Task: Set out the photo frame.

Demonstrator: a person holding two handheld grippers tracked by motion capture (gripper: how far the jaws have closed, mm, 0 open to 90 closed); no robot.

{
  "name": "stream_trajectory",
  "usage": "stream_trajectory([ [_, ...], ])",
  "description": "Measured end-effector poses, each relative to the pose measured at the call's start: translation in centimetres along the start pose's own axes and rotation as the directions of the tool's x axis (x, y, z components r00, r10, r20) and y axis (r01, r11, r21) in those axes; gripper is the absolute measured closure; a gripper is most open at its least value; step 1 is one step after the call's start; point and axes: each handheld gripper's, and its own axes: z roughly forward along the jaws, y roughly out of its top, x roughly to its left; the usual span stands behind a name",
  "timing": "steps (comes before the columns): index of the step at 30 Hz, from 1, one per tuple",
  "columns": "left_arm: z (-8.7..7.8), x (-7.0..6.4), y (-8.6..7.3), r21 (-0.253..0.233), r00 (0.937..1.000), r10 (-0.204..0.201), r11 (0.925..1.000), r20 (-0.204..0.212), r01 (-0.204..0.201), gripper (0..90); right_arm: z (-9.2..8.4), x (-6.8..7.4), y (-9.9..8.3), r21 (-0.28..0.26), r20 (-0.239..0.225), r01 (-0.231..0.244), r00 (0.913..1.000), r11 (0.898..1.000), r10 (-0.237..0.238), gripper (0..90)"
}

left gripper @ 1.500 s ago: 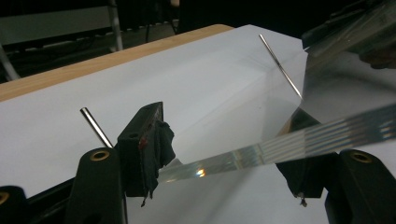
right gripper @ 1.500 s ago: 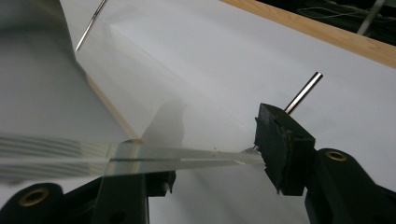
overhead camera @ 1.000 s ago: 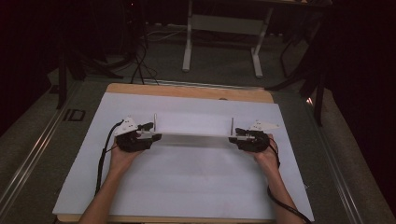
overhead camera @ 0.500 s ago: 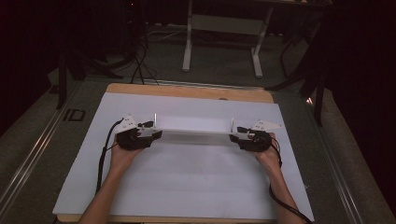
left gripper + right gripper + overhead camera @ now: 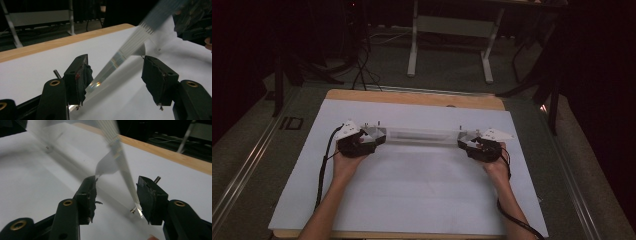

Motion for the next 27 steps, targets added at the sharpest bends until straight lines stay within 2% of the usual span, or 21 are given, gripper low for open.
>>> stream_trajectory([
  [7, 0.4, 0.2, 0.1, -0.026, 0.9996, -0.007, 0.9997, -0.026, 0.006, 38.9, 0.3, 0.4, 0.3, 0.006, 0.06, 0.031, 0.9977, 0.999, -0.032, 52.2],
  [11, 0.6, 0.2, 0.1, -0.039, 0.9992, -0.014, 0.9992, -0.037, 0.012, 38.9, 0.6, 0.7, 0.5, 0.021, 0.104, 0.065, 0.9924, 0.998, -0.066, 53.1],
  [17, 0.9, 0.5, 0.5, -0.038, 0.9985, -0.028, 0.9989, -0.047, 0.026, 39.1, 1.0, 0.9, 0.8, 0.029, 0.142, 0.091, 0.9854, 0.995, -0.094, 53.7],
  [21, 1.1, 0.6, 0.7, -0.041, 0.998, -0.033, 0.9987, -0.053, 0.031, 39.2, 1.2, 1.0, 1.0, 0.037, 0.161, 0.109, 0.9803, 0.993, -0.113, 53.8],
  [27, 1.4, 0.7, 0.8, -0.044, 0.9969, -0.041, 0.9983, -0.067, 0.038, 39.4, 1.4, 0.8, 1.1, 0.035, 0.161, 0.103, 0.9812, 0.994, -0.107, 53.9],
])
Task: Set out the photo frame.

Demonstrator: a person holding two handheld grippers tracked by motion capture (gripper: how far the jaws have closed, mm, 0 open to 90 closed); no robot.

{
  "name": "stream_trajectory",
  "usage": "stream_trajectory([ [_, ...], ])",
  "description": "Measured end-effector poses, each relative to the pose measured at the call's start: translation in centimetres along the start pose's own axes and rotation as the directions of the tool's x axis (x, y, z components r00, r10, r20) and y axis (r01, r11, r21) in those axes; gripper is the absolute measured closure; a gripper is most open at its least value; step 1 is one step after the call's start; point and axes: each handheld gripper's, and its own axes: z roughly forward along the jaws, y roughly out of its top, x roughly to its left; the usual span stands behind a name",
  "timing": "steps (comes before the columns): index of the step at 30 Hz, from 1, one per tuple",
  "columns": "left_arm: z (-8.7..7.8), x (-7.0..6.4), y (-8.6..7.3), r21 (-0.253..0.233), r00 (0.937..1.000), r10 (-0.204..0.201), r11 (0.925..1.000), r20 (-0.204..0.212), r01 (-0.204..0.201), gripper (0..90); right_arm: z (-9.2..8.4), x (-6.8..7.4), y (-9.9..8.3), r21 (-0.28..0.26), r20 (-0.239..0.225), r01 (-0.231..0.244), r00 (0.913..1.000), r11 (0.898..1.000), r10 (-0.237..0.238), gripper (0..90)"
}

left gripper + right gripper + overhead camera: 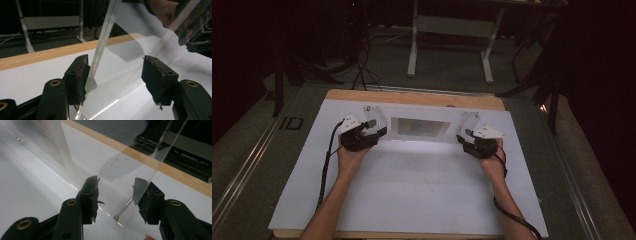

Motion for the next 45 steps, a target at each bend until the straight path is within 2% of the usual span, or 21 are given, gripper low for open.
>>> stream_trajectory([
  [7, 0.2, -0.1, 0.1, 0.0, 0.9998, -0.005, 1.0, -0.02, 0.005, 39.3, 0.2, -0.1, 0.1, 0.002, 0.003, -0.004, 1.0, 1.0, 0.004, 53.9],
  [10, 0.1, -0.5, 0.2, -0.002, 0.9991, 0.005, 1.0, -0.042, -0.005, 39.2, 0.2, -0.1, 0.2, 0.004, 0.009, -0.005, 0.9999, 1.0, 0.005, 53.7],
  [19, -0.2, -0.8, 0.4, 0.024, 0.9993, 0.009, 0.9997, -0.035, -0.008, 39.2, -0.2, 0.2, 0.3, 0.022, 0.014, 0.005, 0.9999, 1.0, -0.005, 53.7],
  [24, -0.4, -0.7, 0.5, 0.008, 0.9986, -0.047, 0.9989, -0.024, 0.047, 39.5, -0.8, 0.3, 0.3, 0.022, 0.001, 0.005, 1.0, 1.0, -0.005, 53.7],
  [29, -0.7, -0.6, 0.4, -0.003, 0.9966, -0.075, 0.9971, -0.032, 0.075, 43.5, -1.2, 0.4, 0.3, 0.019, -0.031, -0.004, 0.9995, 1.0, 0.005, 52.3],
  [38, -0.9, -1.2, 0.6, 0.017, 0.9967, -0.074, 0.9971, -0.034, 0.074, 44.6, -1.7, 0.3, 0.2, 0.018, -0.04, -0.022, 0.999, 1.0, 0.023, 52.0],
  [45, -1.4, -1.8, 1.0, 0.02, 0.9931, -0.107, 0.994, -0.048, 0.108, 47.1, -2.1, 0.1, 0.0, 0.005, -0.085, -0.076, 0.9934, 0.997, 0.077, 51.5],
])
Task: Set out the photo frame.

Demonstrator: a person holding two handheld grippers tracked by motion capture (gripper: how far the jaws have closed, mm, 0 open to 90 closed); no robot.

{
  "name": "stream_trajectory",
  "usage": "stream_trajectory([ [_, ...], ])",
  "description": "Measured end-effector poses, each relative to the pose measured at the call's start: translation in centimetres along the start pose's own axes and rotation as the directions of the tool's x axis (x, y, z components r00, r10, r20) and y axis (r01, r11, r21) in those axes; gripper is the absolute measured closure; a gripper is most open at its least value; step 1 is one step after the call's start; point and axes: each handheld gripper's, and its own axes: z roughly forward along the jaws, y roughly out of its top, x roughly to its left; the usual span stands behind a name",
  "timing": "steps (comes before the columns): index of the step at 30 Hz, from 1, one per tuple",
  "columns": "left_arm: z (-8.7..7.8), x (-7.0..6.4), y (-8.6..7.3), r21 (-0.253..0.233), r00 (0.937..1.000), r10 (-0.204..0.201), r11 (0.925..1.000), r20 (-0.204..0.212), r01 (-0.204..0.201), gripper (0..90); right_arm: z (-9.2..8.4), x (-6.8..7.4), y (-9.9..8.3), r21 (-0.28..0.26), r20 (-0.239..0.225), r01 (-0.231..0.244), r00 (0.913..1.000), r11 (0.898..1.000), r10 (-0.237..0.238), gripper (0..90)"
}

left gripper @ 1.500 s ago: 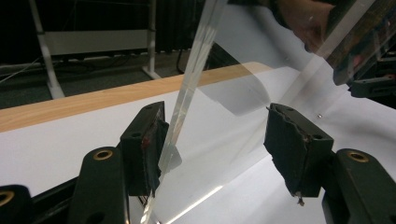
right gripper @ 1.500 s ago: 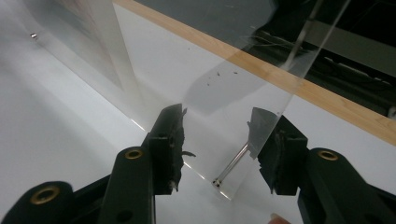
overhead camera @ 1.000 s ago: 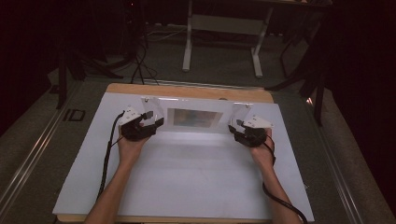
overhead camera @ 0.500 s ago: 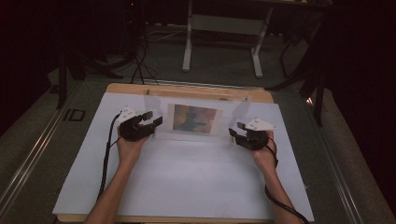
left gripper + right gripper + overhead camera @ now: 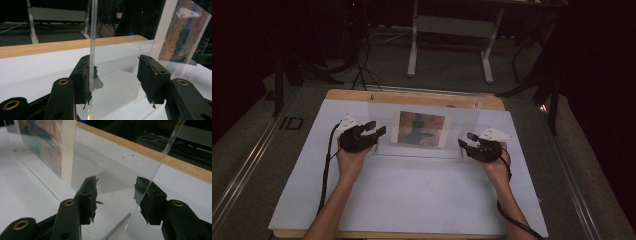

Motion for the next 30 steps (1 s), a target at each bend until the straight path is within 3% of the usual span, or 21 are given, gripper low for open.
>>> stream_trajectory([
  [13, -0.9, -0.9, 0.0, 0.02, 0.9998, 0.022, 0.9996, 0.005, -0.022, 47.1, -0.7, 0.6, -0.4, 0.006, -0.002, -0.018, 0.9998, 1.0, 0.018, 51.5],
  [19, -1.3, -0.8, -0.4, 0.017, 0.9999, -0.005, 0.9998, 0.009, 0.005, 47.0, -1.1, 1.1, -0.3, 0.003, -0.005, -0.005, 1.0, 1.0, 0.005, 51.6],
  [30, -1.9, -1.4, -0.8, 0.024, 0.9999, -0.001, 0.9997, 0.016, 0.001, 47.2, -1.6, 1.1, -0.9, 0.004, -0.019, 0.006, 0.9998, 1.0, -0.006, 52.1],
])
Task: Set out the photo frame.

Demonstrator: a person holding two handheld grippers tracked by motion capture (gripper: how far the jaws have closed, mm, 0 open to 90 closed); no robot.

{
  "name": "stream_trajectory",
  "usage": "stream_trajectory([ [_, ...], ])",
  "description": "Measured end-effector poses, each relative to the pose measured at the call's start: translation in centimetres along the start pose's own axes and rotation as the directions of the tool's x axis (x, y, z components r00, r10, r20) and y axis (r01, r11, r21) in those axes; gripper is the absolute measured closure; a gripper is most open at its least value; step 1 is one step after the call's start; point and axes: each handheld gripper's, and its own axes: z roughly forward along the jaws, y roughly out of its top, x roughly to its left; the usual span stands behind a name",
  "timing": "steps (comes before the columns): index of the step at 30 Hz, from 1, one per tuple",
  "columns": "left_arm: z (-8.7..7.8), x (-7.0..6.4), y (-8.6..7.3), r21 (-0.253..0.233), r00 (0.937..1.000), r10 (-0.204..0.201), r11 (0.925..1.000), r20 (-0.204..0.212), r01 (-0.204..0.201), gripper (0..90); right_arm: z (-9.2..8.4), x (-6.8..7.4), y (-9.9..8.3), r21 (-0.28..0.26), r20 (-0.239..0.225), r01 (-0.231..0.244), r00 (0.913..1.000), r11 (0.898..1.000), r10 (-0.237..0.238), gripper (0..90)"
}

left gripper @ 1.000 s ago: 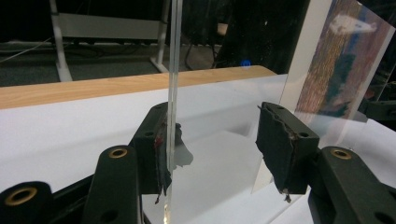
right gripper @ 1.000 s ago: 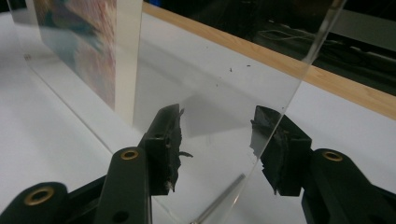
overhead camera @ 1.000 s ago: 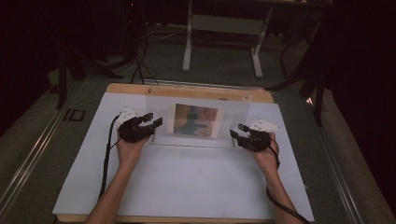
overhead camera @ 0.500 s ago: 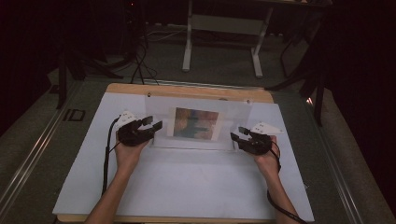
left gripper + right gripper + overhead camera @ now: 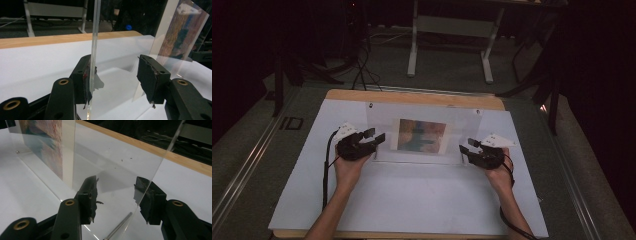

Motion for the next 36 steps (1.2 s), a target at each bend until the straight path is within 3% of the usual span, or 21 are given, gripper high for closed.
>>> stream_trajectory([
  [16, 0.0, 0.3, -0.6, -0.018, 0.9998, -0.008, 0.9998, 0.021, 0.009, 47.2, -0.2, 0.2, -0.1, -0.006, -0.003, 0.003, 1.0, 1.0, -0.003, 53.1],
  [24, 0.0, 0.3, -0.5, 0.002, 0.9995, 0.022, 0.9997, 0.024, -0.022, 46.0, -0.1, 0.0, -0.2, -0.006, -0.013, 0.007, 0.9999, 1.0, -0.007, 50.0],
  [25, 0.0, 0.2, -0.4, 0.03, 0.9977, 0.068, 0.9972, 0.007, -0.068, 45.1, -0.1, -0.1, -0.3, 0.006, -0.009, 0.004, 0.9999, 1.0, -0.004, 46.2],
  [31, -0.3, 0.4, -0.3, 0.037, 0.9978, 0.067, 0.9971, -0.002, -0.067, 44.5, -0.5, -0.7, -0.2, 0.021, -0.003, 0.001, 1.0, 1.0, -0.001, 44.5],
  [36, -1.2, 0.8, 0.0, 0.016, 0.9985, 0.054, 0.9984, -0.005, -0.054, 44.5, -1.3, -1.4, 0.0, 0.015, -0.011, -0.01, 0.9999, 1.0, 0.01, 44.1],
])
